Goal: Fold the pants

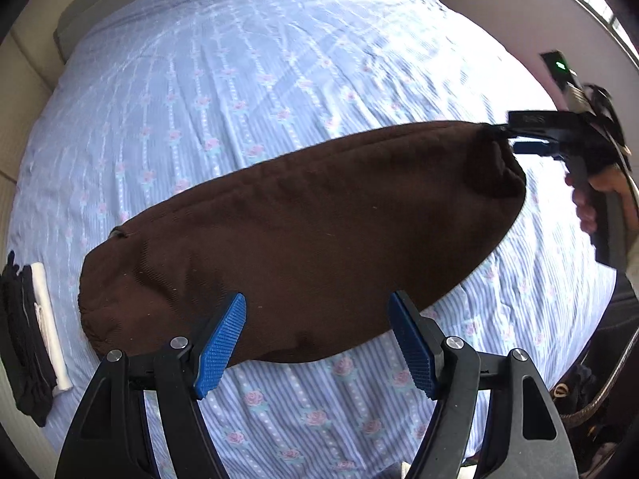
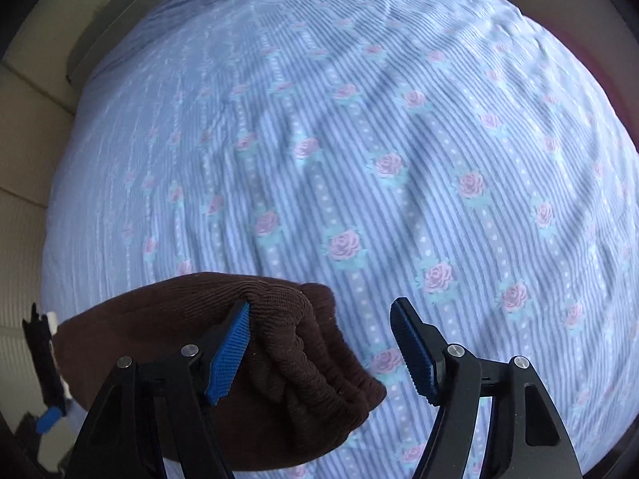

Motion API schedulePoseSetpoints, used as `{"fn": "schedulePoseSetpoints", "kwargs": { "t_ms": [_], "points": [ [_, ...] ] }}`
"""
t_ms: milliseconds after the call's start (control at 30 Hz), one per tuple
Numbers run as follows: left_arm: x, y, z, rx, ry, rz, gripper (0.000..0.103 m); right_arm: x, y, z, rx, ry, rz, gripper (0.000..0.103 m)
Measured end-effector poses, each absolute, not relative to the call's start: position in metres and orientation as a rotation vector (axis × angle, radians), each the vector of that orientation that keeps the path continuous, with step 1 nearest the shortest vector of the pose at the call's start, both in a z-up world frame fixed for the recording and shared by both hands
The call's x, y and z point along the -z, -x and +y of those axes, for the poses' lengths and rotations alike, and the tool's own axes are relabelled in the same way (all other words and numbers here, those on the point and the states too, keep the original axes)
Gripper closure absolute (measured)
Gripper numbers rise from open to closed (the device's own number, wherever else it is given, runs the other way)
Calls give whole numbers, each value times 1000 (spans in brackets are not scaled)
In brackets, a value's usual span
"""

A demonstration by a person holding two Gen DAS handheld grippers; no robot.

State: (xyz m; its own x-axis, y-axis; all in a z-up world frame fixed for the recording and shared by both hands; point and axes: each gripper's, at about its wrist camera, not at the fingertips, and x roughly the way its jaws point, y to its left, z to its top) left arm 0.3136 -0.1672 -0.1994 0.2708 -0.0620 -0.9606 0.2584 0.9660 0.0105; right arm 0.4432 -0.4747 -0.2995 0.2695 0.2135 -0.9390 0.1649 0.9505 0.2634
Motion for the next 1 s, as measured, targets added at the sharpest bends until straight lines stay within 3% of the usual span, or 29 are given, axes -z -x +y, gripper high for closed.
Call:
{"fn": "schedulePoseSetpoints", "kwargs": {
  "t_ms": [300, 367, 433, 600, 700, 1000],
  "points": [
    [203, -317, -179, 214, -208, 1290, 30, 351, -442, -481, -78, -449, 1393, 33],
    [205, -319, -181, 200, -222, 1292, 30, 355, -439, -488, -85, -503, 1393, 37],
    [207, -320, -182, 198, -219, 1296, 30, 357, -438, -492, -115, -575, 1387, 61],
    [209, -319, -176, 192, -188, 1309, 30, 356, -434, -492, -142, -577, 1406, 67],
    [211, -320, -172, 196, -191, 1308, 30, 322, -440, -487, -153, -602, 1341, 74],
    [220, -325, -162, 160, -171, 1333, 31, 302, -415, -490, -75, -753, 1296, 74]
  ]
}}
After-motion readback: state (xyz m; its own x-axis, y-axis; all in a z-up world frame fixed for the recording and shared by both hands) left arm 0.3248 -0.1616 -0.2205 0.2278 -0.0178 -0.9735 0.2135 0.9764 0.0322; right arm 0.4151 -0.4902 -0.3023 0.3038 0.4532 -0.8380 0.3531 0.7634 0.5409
